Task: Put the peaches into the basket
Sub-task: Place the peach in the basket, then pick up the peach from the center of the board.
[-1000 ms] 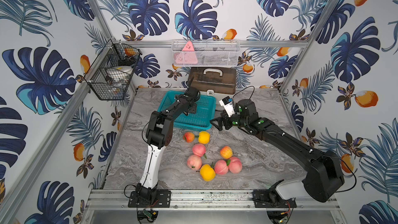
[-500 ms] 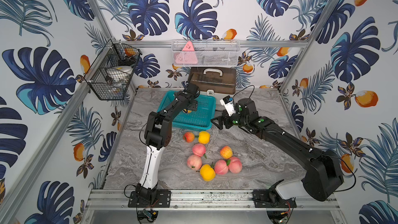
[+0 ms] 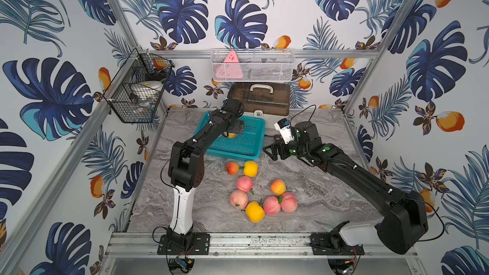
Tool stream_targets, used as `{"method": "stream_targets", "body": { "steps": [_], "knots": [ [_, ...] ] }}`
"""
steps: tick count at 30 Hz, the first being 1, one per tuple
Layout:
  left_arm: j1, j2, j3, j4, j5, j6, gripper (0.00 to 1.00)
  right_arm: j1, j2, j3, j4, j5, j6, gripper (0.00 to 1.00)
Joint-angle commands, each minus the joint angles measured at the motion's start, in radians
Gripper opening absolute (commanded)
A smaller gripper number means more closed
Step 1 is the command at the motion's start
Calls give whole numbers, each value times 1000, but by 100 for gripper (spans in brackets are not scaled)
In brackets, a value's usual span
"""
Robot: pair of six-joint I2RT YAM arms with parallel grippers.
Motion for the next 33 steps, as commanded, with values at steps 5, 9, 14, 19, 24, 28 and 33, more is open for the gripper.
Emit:
{"method": "stream_targets", "body": {
  "steps": [5,9,14,19,24,28,33],
  "knots": [
    [-7,-172,-146,-1,61,-19,99,55,-65,-15,-122,130,39,100],
    [-15,-293,-267,10,106,-23,99,108,-92,-23,-166,179,52,100],
    [-48,-438,-405,-2,146,-24,99,162,-125,-43,-186,225,104,100],
    [-98,-567,-502,-36,169,-23,99,212,-145,-44,-249,288,173,100],
    [-144,-685,-602,-57,230,-45,99,305,-195,-68,-273,340,224,100],
    [-183,-750,-681,-67,278,-73,99,345,-247,-128,-245,313,237,100],
    [-235,-831,-783,-59,333,-139,99,391,-322,-196,-192,267,195,100]
  ]
}}
